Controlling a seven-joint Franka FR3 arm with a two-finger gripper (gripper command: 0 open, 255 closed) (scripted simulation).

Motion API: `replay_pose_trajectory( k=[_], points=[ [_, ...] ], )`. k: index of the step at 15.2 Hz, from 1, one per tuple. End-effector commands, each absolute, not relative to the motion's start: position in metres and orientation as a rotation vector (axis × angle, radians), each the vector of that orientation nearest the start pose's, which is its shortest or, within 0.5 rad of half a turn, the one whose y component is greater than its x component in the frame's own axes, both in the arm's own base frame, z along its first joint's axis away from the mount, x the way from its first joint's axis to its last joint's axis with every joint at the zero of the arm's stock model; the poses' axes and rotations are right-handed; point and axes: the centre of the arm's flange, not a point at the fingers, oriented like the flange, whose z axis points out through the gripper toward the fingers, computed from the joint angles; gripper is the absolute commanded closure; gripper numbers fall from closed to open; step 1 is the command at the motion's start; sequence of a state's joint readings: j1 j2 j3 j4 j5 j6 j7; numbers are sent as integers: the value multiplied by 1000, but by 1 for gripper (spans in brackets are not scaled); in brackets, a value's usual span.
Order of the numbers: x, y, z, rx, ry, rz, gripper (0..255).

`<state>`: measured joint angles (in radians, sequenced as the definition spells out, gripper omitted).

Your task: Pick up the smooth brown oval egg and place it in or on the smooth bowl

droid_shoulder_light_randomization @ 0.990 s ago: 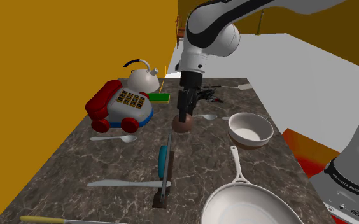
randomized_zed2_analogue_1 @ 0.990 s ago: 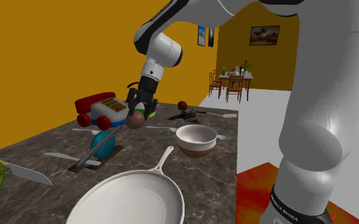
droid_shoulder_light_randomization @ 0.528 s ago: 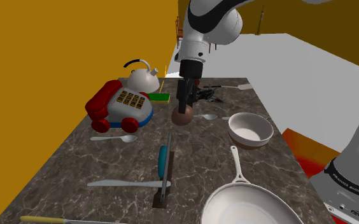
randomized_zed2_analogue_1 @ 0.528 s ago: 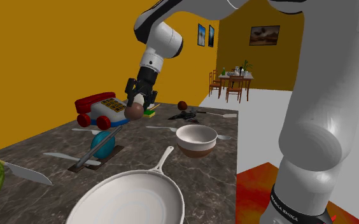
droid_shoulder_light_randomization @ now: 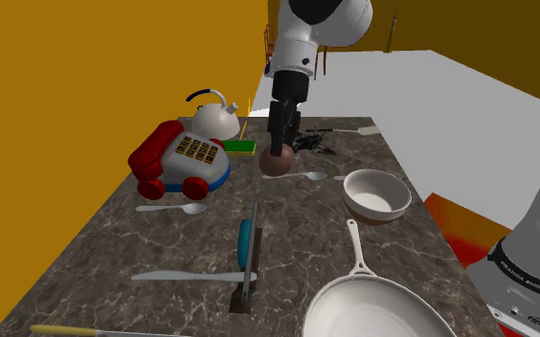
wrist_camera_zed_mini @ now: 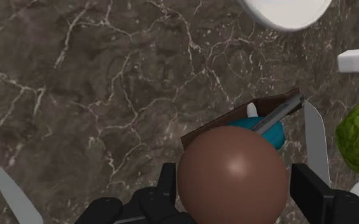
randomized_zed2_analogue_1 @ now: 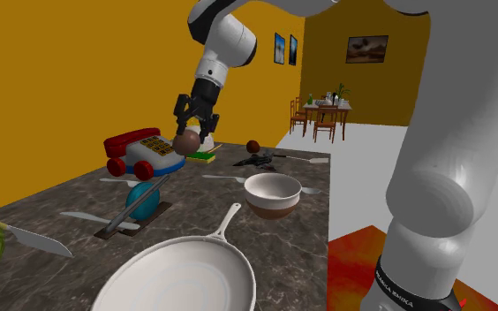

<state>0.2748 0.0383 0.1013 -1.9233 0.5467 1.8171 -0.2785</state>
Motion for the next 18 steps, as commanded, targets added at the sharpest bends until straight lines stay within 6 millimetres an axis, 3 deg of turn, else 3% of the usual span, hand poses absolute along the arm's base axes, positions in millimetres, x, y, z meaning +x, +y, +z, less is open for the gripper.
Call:
replay_pose_trajectory(
  k=[1, 18],
  points=[
    [490, 228, 472, -2543, -621, 223, 255],
    [351, 52, 487, -2543, -621, 223, 255]
  ],
)
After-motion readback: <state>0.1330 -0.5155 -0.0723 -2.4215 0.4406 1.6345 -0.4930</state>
